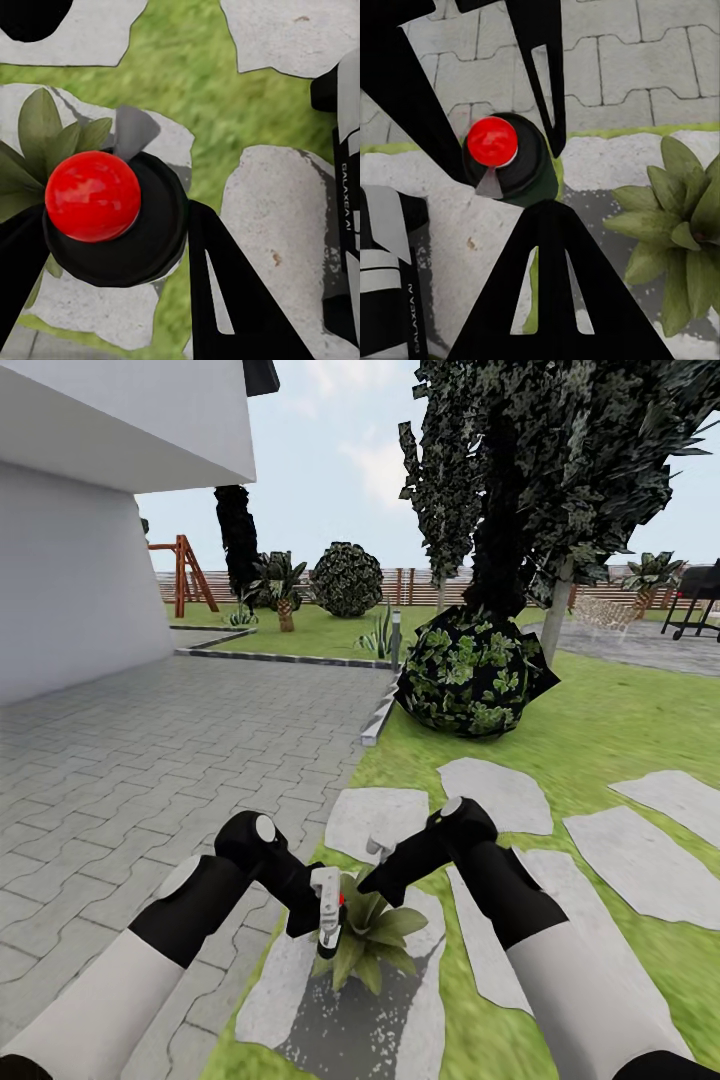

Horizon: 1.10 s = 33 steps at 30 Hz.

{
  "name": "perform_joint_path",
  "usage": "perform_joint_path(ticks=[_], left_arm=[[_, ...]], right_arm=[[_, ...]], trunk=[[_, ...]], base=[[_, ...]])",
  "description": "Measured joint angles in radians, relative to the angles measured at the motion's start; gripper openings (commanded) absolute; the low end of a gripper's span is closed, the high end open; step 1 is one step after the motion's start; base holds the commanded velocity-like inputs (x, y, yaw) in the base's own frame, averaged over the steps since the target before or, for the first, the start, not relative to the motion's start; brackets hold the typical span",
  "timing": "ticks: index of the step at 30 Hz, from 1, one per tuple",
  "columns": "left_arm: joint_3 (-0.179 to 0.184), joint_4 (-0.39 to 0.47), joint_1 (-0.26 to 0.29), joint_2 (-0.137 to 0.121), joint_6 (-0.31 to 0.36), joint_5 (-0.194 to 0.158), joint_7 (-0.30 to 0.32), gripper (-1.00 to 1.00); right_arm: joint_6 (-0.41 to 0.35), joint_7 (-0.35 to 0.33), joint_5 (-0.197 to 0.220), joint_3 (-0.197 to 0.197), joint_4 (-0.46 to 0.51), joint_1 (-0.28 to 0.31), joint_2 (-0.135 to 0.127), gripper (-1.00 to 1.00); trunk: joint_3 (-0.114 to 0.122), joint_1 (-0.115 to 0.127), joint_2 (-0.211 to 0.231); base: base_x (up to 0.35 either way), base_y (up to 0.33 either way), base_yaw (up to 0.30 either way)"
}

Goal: Pick up the pesticide atomizer in the garden and spray insectifuge to fully cover both potted plants in the garden.

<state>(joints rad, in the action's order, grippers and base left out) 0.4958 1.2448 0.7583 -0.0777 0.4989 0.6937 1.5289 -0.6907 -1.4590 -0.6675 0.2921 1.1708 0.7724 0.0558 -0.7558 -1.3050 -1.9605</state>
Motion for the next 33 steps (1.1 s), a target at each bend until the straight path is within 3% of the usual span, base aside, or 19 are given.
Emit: perform_joint_path(ticks=[8,15,22,28,33], left_arm=[[0.001,-0.005,0.001,0.0,0.0,0.0,0.001,-1.0],[0.003,-0.06,0.002,0.0,0.0,0.001,0.002,-1.0],[0.05,-0.112,0.018,0.0,0.006,0.001,0.003,-1.0],[0.054,-0.153,0.033,0.054,0.015,0.001,0.003,-1.0],[0.053,-0.192,0.065,0.064,0.017,0.001,0.002,-1.0]], right_arm=[[0.0,-0.001,0.0,0.004,0.0,0.0,0.0,-1.0],[0.0,-0.002,0.0,0.004,0.0,0.0,0.0,-1.0],[0.0,-0.003,0.0,0.006,0.0,0.0,0.0,-1.0],[0.0,-0.003,0.0,0.018,0.001,0.0,0.002,-1.0],[0.0,-0.003,0.0,0.038,0.001,0.0,0.001,-1.0]], trunk=[[0.0,0.0,0.0],[0.0,0.0,0.0],[0.0,0.0,0.0],[0.0,0.0,0.0],[0.0,0.0,0.0]], base=[[0.0,0.0,0.0],[0.0,0.0,0.0],[0.0,0.0,0.0],[0.0,0.0,0.0],[0.0,0.0,0.0]])
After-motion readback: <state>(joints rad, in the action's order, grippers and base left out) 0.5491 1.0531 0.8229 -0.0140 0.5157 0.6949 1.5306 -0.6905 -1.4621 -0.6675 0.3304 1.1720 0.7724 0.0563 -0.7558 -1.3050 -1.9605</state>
